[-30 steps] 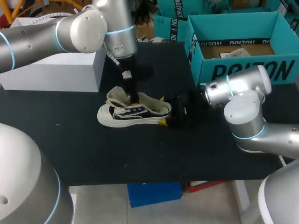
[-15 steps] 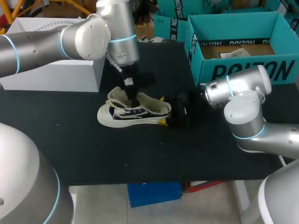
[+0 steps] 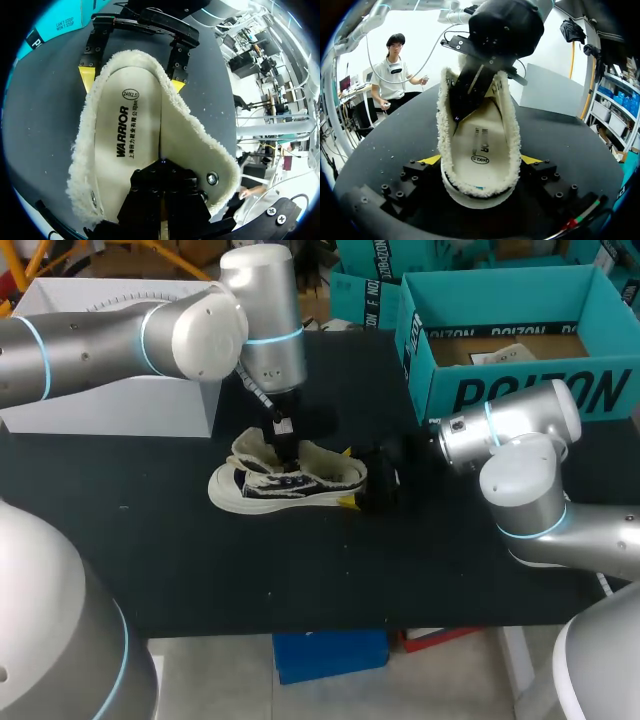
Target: Take the shoe out of the shoebox, open the shoe tongue, remove and reinsert the insole, then place the shoe into the shoebox
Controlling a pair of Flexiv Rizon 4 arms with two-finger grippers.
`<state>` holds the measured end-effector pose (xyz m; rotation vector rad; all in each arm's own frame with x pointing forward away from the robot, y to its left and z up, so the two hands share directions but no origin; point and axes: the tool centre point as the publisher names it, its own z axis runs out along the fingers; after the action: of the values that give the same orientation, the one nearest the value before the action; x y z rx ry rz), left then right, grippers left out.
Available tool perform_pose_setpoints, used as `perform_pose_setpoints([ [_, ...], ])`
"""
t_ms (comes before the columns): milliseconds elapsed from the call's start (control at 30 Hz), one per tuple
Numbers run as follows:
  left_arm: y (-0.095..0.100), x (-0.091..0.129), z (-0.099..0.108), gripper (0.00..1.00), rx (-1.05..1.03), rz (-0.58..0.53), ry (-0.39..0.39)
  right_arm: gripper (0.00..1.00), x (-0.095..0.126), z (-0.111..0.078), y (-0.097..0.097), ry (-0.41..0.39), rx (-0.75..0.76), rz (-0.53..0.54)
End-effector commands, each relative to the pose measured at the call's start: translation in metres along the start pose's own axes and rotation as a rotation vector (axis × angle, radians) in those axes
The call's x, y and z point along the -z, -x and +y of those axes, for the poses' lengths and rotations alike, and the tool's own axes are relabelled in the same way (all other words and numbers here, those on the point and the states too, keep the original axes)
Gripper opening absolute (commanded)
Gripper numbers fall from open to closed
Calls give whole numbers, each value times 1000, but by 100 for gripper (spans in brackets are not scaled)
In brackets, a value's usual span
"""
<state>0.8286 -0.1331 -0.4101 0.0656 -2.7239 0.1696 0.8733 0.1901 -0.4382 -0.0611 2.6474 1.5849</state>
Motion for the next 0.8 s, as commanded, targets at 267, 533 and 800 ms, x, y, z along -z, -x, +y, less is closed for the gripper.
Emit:
perform_pose_setpoints([
  [267,-1,-14,3,0,13,-2,-27,0,-1,-2,1,-1,-2,-1],
  [533,-1,-11,5,19,14,-32,-13,0,-1,-2,1,-1,-2,-1],
  [800,0,-16,6,18,26,-59,1,0,-1,-2,1,-1,-2,-1],
])
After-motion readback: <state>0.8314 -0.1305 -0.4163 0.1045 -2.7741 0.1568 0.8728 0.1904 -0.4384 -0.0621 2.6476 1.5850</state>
